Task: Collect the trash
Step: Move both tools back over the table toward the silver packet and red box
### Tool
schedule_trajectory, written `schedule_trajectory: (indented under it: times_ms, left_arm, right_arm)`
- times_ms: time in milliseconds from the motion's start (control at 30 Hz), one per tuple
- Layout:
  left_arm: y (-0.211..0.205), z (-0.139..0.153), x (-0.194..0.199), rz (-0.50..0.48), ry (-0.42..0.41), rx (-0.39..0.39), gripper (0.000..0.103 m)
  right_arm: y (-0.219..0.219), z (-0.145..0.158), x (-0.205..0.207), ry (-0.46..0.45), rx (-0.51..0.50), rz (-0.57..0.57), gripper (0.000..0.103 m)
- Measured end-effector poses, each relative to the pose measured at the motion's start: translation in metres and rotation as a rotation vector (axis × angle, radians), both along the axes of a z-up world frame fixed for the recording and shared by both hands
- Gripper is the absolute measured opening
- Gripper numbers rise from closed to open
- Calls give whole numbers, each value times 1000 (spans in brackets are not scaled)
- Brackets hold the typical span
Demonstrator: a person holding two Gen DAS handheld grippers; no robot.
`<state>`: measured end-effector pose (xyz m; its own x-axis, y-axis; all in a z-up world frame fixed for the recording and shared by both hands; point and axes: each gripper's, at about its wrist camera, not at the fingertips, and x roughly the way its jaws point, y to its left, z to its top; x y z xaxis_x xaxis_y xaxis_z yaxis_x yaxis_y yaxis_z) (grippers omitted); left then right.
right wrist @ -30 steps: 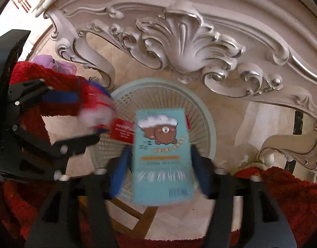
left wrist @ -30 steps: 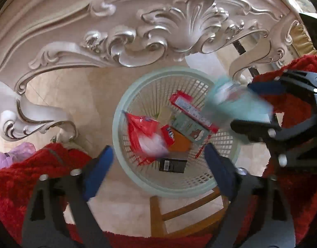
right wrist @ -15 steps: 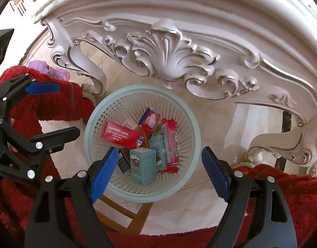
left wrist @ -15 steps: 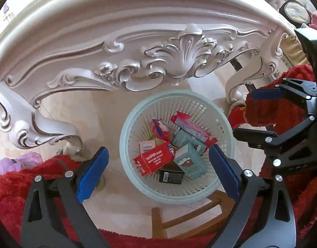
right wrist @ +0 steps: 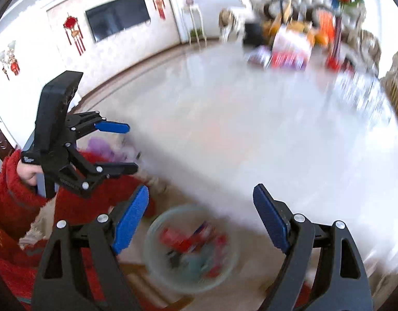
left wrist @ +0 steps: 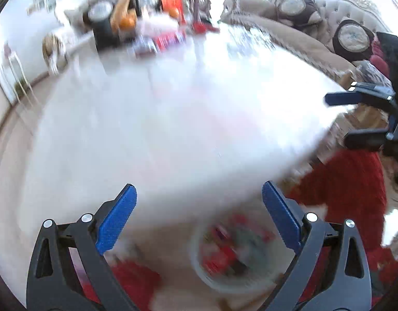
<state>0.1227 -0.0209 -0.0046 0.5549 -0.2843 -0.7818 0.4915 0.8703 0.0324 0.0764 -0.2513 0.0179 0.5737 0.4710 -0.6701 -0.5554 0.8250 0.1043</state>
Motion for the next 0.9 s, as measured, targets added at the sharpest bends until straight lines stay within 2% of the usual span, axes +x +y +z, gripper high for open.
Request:
schedule_trajectory:
  times_ms: [67,100,267,367,467,567,733,900]
  left_arm:
    - [-3,15,50,31,-48,5,95]
    - [-3,17,65,48,-48,1,95]
    - [-21,21,196,136,-23,-79,95]
    - [-34,20,261,198,-38,-76,95]
    - [-48,10,309,230,-31,-43,95]
    - [-58,-2,336,249,-19,-10,95]
    - [-68,-24,370,261,11,78,95]
    - [-65,-26,384,262,14,86,95]
  right_arm:
    - [-9,9,33,-85,-77,-23,79]
    - [-13,10,48,-95,-99,-40,79]
    - [-34,4,139,-38,-84,-123,79]
    - [-38,9,181,-49,-104,-158,79]
    - [-37,17,239,-56,-150,-186,79]
    - [-28,20,276,-87,-226,-167,79]
    - [6,4,331,-104,-425,2,79]
    - [28,-16,368,-28,-501,130,79]
